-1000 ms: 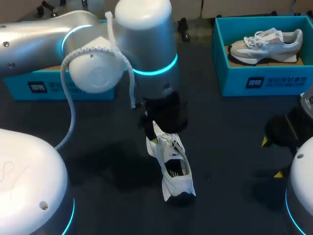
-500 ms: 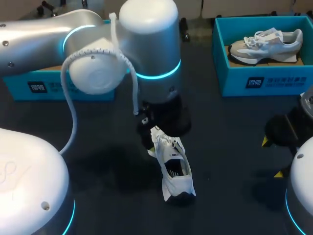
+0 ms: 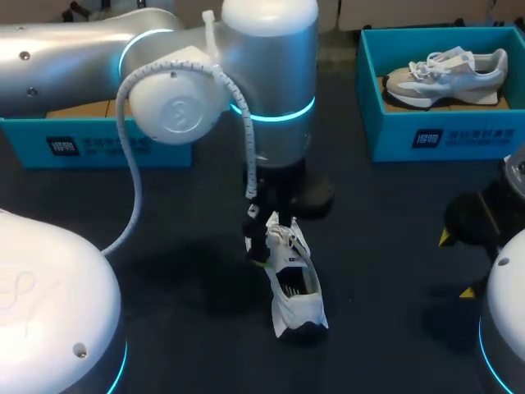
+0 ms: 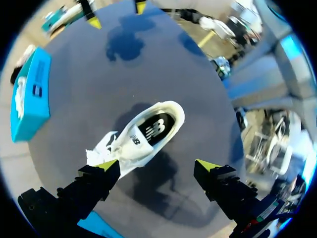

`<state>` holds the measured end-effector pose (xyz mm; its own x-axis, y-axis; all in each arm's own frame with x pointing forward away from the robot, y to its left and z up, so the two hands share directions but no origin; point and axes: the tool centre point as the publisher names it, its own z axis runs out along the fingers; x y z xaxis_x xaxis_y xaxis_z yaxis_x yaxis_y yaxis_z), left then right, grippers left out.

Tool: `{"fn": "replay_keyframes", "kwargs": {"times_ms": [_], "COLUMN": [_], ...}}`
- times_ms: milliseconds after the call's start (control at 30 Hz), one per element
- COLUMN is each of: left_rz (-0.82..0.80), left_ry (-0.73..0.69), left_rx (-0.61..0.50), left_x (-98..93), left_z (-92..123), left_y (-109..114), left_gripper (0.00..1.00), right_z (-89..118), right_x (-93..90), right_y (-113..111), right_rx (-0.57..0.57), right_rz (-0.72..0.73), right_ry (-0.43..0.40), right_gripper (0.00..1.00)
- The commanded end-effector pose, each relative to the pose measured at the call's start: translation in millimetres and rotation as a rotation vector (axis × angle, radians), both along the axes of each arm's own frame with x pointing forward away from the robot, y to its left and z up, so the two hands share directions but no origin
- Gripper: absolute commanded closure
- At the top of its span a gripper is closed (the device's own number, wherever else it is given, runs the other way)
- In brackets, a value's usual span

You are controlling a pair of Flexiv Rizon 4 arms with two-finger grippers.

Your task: Take the shoe out of the shoebox, open the shoe tongue, remove and reinsert the insole, then place the shoe into the shoebox

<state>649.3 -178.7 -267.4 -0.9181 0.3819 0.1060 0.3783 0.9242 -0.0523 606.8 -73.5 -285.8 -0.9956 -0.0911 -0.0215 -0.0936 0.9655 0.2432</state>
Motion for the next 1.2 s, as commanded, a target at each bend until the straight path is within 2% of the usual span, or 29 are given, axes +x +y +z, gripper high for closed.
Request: {"fn": "replay_keyframes", "kwargs": {"times_ms": [33,100,200,433,933,1200], "left_rz": [0.289,0.289,0.423,0.531,0.545,0.563], "left_ry": [0.038,0.038,0.031,-0.008,0.02,-0.039], "left_rx": [0.097,0.097,0.096,0.025,0.007,0.01], "left_x": [2.8,2.8,-17.4,-42.8,-61.8,-74.4], "left_z": [0.6,0.6,-9.0,-18.7,-38.9,-65.0], "left_y": [-7.6,-7.6,-10.8,-11.4,-23.1,-41.9], "left_gripper": [0.0,0.0,0.0,0.0,0.0,0.0], "right_z": [-0.2,-0.2,-0.2,-0.2,-0.2,-0.2], "right_x": [-2.2,-2.2,-2.2,-2.2,-2.2,-2.2], "right_y": [-0.6,-0.6,-0.6,-0.6,-0.6,-0.6], "right_rx": [0.0,0.0,0.0,0.0,0.0,0.0], "right_rz": [-0.001,-0.001,-0.001,-0.001,-0.001,-0.001], "right_ry": [-0.004,-0.004,-0.004,-0.004,-0.004,-0.004], "right_gripper": [0.0,0.0,0.0,0.0,0.0,0.0]}}
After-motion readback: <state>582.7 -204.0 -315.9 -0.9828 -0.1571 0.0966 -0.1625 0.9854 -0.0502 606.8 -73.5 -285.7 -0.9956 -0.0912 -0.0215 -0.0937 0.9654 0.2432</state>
